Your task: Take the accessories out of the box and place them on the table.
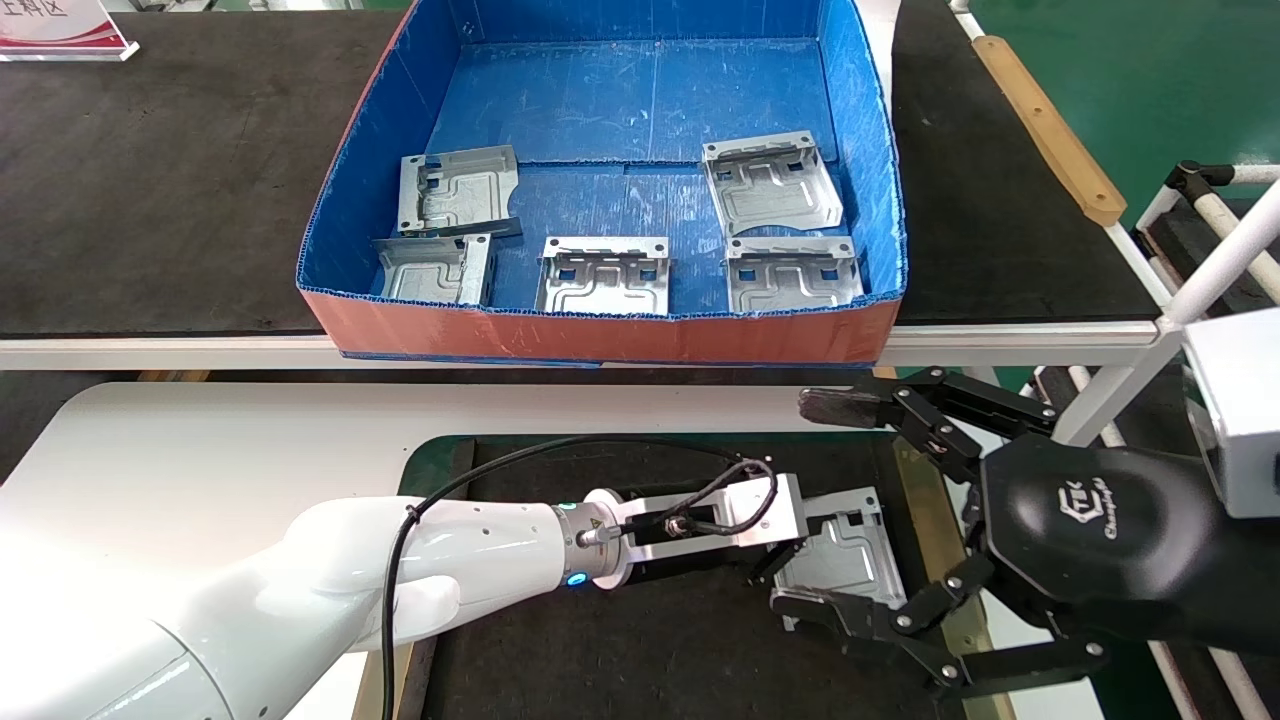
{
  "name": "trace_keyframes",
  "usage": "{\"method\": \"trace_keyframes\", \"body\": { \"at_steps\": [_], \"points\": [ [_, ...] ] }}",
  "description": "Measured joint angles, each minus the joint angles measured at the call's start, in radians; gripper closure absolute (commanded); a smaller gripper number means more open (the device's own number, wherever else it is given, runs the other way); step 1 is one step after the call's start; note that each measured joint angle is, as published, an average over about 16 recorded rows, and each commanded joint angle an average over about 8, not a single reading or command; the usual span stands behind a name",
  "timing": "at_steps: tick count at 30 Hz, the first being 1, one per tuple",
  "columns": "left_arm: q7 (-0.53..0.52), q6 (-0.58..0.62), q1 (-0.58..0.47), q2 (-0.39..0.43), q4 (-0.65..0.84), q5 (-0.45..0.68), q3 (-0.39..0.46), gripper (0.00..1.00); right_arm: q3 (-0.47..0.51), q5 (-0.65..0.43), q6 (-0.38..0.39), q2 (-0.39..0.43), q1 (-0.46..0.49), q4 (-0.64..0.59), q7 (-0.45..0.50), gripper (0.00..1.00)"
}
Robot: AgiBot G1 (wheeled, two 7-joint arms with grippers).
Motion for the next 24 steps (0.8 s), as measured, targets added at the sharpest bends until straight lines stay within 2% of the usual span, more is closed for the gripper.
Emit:
{"method": "trace_keyframes", "body": {
  "at_steps": [15, 24],
  "points": [
    [-0.005, 0.002, 0.002, -0.004, -0.003, 0.005, -0.009, 0.00, 0.000, 0.000, 0.000, 0.000, 0.000, 0.000, 0.000, 0.00],
    [-0.061, 0.059, 0.025, -0.053, -0.045, 0.015, -0.079, 0.00, 0.000, 0.000, 0.000, 0.000, 0.000, 0.000, 0.000, 0.00]
  ]
}}
